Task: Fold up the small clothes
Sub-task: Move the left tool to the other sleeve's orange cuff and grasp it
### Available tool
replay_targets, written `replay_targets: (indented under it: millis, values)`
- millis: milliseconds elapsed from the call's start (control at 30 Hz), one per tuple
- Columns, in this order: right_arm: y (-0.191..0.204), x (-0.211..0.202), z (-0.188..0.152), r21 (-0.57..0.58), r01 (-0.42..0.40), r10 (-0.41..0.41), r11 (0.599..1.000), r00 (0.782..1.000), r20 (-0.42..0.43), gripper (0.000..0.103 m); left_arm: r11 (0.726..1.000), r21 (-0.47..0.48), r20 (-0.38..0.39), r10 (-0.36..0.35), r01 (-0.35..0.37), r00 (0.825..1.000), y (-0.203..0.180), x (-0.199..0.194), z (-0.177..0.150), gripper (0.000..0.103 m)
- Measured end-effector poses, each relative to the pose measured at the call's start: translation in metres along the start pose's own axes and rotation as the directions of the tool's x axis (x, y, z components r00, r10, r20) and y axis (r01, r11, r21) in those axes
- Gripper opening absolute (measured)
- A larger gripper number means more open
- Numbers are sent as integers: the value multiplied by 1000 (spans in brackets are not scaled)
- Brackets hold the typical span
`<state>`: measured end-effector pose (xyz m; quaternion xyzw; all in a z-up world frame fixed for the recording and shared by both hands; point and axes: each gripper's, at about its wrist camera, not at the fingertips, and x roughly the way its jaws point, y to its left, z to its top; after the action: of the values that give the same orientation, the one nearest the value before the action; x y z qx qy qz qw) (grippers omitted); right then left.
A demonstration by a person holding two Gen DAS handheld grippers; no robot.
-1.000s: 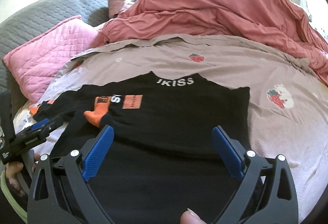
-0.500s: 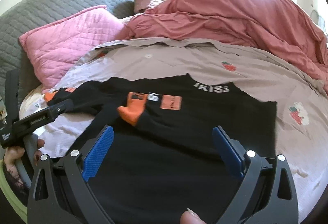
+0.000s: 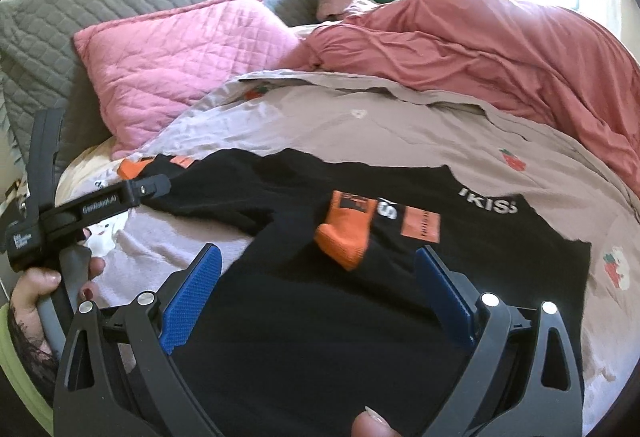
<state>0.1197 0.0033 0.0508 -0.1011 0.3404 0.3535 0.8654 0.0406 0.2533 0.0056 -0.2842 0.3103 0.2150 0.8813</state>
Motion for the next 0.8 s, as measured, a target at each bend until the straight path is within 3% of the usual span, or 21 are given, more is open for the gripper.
replay_targets:
  millis: [167,500,733,800]
  values:
    - [15,15,2,-27,-24,23,999,1000,-16,96,996,-86,-1,21,-21,1000,25,2,5,93]
    - [37,40,8,-57,-69,67,996,997,-35,96,966,-259,29,-10,17,1000,64,3,10,93]
    - [49,60,18,-70,-99,96,993,995,-40,96,955,-298,95,12,17,995,73,0,20,71]
    - [52,63,19,-63,-109,107,992,994,-38,96,948,-318,91,11,19,996,79,5,24,58]
